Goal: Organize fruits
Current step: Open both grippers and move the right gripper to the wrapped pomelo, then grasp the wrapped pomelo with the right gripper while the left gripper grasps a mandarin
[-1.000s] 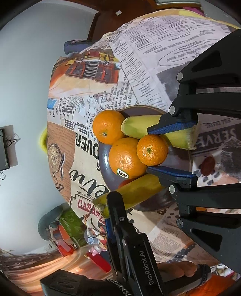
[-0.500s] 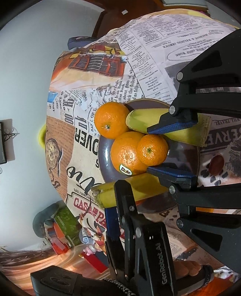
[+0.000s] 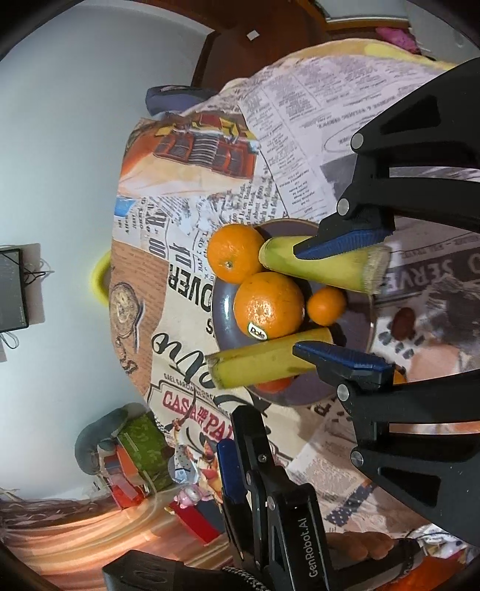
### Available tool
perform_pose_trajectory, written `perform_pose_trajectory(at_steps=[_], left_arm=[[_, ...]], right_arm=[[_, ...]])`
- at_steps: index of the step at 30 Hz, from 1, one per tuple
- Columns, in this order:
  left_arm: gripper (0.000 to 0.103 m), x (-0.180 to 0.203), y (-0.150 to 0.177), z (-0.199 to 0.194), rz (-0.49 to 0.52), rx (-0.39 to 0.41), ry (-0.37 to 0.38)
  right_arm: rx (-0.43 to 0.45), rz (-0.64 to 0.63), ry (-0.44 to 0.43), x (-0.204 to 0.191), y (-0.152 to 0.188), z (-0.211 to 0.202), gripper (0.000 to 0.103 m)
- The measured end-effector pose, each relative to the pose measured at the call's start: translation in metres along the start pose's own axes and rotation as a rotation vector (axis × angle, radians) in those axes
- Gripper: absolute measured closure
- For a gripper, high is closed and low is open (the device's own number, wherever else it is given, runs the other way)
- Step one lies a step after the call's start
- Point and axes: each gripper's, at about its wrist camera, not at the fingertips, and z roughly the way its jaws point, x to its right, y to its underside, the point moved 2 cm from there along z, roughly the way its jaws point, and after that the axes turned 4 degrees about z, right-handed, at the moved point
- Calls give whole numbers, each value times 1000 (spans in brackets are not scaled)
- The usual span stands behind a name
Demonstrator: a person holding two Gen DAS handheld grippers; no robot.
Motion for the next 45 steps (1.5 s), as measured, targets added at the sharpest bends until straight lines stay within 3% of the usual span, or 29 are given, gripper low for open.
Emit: perform_pose_trajectory(at_steps=[5, 13, 16, 20, 37, 42, 44, 45], left_arm=[[42, 6, 11, -31, 0, 28, -18], [42, 20, 40, -83, 23, 69, -37], [41, 23, 53, -95, 39, 69, -51], [38, 24, 73, -109, 63, 70, -72], [35, -3, 134, -99, 4, -38, -97], [35, -8, 141, -90, -23, -63, -97], [35, -8, 142, -86, -30, -72, -92], [35, -8, 143, -84, -32, -76, -89]], right_arm=[[21, -3, 3, -10, 8, -28, 60], [28, 6, 6, -27, 36, -57, 51], [14, 18, 1, -31, 49, -61, 40], [-21, 14, 11, -39, 66, -60, 39], [-248, -12, 13, -71, 132, 2, 39], [-246, -18, 9, -71, 138, 4, 39], [-243, -22, 8, -70, 138, 4, 45], [-241, -27, 9, -70, 139, 4, 53]])
